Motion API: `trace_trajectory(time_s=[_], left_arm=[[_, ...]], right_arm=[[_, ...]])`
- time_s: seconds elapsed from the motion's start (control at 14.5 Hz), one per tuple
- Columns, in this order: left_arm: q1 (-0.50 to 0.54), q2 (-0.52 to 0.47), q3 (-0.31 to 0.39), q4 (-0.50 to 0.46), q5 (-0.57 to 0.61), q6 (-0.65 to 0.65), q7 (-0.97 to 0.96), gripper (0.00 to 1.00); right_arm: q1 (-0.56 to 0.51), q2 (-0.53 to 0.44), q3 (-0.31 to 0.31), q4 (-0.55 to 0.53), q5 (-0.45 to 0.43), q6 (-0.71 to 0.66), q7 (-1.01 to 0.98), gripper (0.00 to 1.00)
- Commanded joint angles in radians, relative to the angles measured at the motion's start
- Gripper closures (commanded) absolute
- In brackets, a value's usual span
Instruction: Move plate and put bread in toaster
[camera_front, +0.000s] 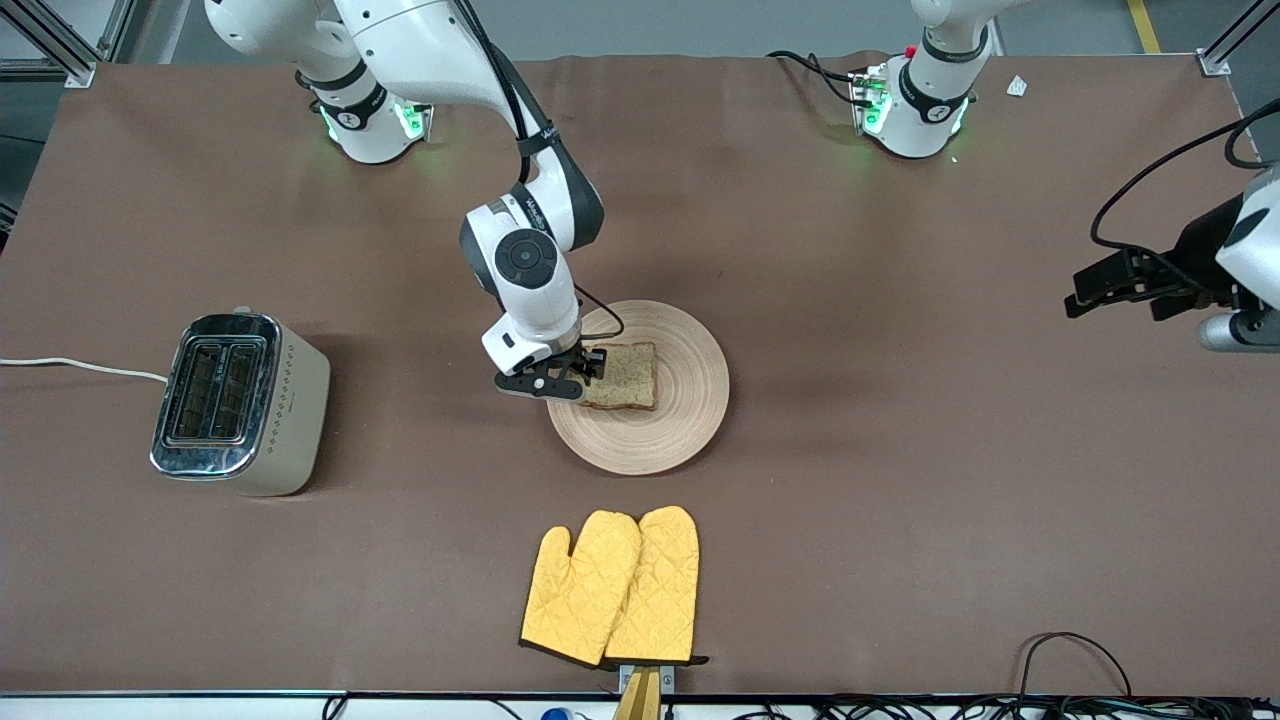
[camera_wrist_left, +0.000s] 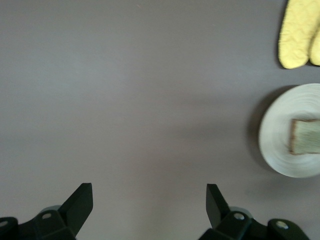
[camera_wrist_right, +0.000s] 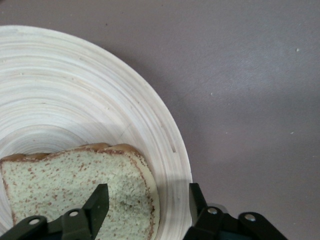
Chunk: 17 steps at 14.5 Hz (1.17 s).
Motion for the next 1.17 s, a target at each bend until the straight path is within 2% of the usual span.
trace_trajectory(time_s=[0.0, 0.07, 0.21, 0.28, 0.48, 0.76, 0.9, 1.11], left_arm=[[-0.161, -0.076, 0.171, -0.007, 0.066, -0.029, 0.001, 0.00], [-0.207, -0.096, 0.244, -0.018, 0.061, -0.047, 0.006, 0.00], [-0.307, -0.113, 0.335, -0.032, 0.066, -0.051, 0.003, 0.00], [-0.336, -0.124, 0.358, -0.039, 0.067, -0.055, -0.002, 0.00], [-0.337, -0.164, 0.359, -0.096, 0.066, -0.057, -0.009, 0.00], [-0.343, -0.142, 0.351, -0.078, 0.060, -0.057, -0.040, 0.00], [-0.343, -0.142, 0.346, -0.079, 0.061, -0.057, -0.043, 0.00], [-0.334, -0.139, 0.346, -0.076, 0.063, -0.057, -0.040, 0.00]], right_arm=[[0.010, 0.020, 0.003, 0.022, 0.020, -0.004, 0.014, 0.33], [0.015, 0.024, 0.003, 0.022, 0.020, -0.004, 0.016, 0.34], [0.015, 0.026, 0.003, 0.025, 0.020, -0.004, 0.016, 0.37], [0.015, 0.028, 0.003, 0.026, 0.021, -0.004, 0.016, 0.37], [0.018, 0.035, 0.003, 0.031, 0.020, -0.004, 0.034, 0.39], [0.012, 0.043, 0.003, 0.034, 0.023, -0.001, 0.034, 0.40], [0.010, 0.044, 0.007, 0.039, 0.072, -0.001, 0.033, 0.41], [0.010, 0.044, 0.007, 0.039, 0.083, 0.001, 0.031, 0.42]])
